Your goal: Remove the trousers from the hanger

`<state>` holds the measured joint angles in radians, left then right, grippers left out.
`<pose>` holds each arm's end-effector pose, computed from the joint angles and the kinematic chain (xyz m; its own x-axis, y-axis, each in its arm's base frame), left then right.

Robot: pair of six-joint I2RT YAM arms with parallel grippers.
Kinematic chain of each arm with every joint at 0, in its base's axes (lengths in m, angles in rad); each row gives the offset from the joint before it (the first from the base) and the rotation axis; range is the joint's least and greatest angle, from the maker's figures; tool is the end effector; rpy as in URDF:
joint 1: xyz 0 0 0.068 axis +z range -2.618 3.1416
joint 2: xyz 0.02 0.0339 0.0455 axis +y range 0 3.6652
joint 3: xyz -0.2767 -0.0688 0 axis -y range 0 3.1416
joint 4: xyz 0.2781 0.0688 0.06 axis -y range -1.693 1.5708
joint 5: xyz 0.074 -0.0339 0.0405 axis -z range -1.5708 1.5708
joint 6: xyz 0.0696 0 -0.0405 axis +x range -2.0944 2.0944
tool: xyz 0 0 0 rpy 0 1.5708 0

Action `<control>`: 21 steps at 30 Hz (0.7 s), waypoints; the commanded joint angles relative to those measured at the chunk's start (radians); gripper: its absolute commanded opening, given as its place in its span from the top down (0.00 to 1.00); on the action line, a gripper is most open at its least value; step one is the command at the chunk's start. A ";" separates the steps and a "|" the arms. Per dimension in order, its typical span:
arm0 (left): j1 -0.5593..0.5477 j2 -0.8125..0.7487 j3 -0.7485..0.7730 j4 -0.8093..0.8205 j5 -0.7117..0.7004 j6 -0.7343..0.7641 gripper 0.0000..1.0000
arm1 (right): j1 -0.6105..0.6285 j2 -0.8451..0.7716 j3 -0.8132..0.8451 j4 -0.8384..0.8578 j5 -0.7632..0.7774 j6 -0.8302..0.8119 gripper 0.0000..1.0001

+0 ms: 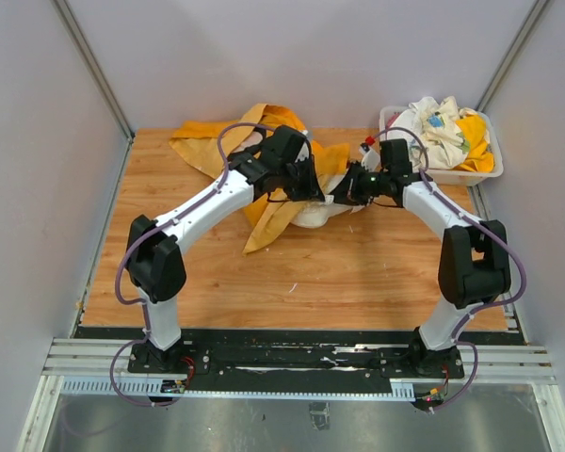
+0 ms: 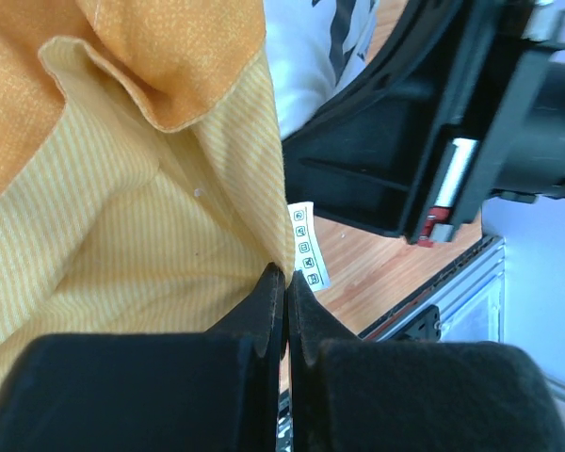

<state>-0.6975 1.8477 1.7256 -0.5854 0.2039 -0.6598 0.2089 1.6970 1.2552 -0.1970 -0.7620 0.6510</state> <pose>0.3642 -0.3236 0.3129 -0.8514 -0.0696 -0.5198 0.2848 0.7708 -0.5698 0.4124 0.1365 0.2492 -0.8835 0.2609 -0.3892 -0.1972 0.5465 0.8139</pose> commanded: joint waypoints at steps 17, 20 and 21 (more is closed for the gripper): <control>0.054 0.017 0.403 -0.057 0.177 -0.178 1.00 | -0.017 -0.119 -0.284 0.130 0.034 -0.035 0.95; 0.055 -0.013 0.333 -0.022 0.232 -0.181 0.98 | -0.020 -0.161 -0.328 0.129 0.035 -0.045 0.90; 0.055 -0.025 0.289 -0.010 0.236 -0.179 0.98 | -0.020 -0.173 -0.337 0.128 0.036 -0.048 0.95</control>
<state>-0.6193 1.8874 2.0632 -0.6685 0.2775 -0.8013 0.2070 1.5787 0.9497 -0.1406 -0.7334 0.6292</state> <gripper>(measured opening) 0.020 0.104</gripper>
